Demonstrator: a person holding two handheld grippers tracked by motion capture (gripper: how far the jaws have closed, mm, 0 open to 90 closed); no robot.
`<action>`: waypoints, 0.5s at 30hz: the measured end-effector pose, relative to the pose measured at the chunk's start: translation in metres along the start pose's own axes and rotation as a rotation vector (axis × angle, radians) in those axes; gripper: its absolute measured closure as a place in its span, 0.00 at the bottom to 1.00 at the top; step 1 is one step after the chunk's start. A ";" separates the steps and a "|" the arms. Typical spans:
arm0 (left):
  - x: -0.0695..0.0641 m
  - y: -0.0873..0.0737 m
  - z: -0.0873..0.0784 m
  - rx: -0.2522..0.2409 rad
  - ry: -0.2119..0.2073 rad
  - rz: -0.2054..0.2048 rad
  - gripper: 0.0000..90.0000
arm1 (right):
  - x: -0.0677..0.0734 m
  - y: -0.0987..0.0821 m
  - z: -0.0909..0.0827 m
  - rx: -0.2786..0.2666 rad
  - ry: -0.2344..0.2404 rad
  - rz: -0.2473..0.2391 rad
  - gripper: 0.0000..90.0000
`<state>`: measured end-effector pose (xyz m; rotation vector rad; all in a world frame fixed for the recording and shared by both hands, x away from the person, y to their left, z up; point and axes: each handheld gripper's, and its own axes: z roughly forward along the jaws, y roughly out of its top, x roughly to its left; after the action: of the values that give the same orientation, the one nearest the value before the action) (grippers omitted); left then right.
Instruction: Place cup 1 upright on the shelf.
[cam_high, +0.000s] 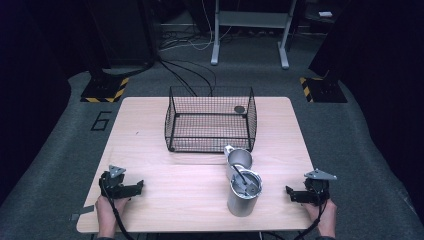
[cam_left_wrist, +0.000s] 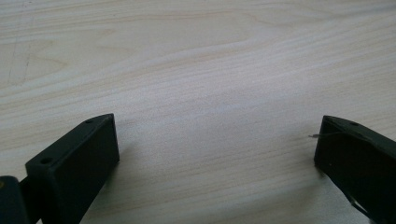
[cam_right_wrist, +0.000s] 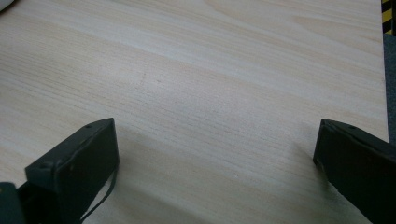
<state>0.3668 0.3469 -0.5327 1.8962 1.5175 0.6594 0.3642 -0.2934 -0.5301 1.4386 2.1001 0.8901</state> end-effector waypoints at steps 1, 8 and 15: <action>0.000 0.000 0.000 0.000 0.000 0.000 0.00 | 0.000 0.000 0.000 0.000 0.000 0.000 0.00; 0.000 0.000 0.000 0.001 0.000 0.000 0.00 | 0.000 0.000 0.000 0.000 0.000 0.000 0.00; 0.000 0.000 -0.001 0.008 -0.006 0.004 0.00 | 0.000 0.000 0.000 -0.001 0.001 -0.002 0.00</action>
<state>0.3666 0.3471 -0.5320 1.9055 1.5154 0.6499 0.3640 -0.2932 -0.5301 1.4363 2.1014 0.8912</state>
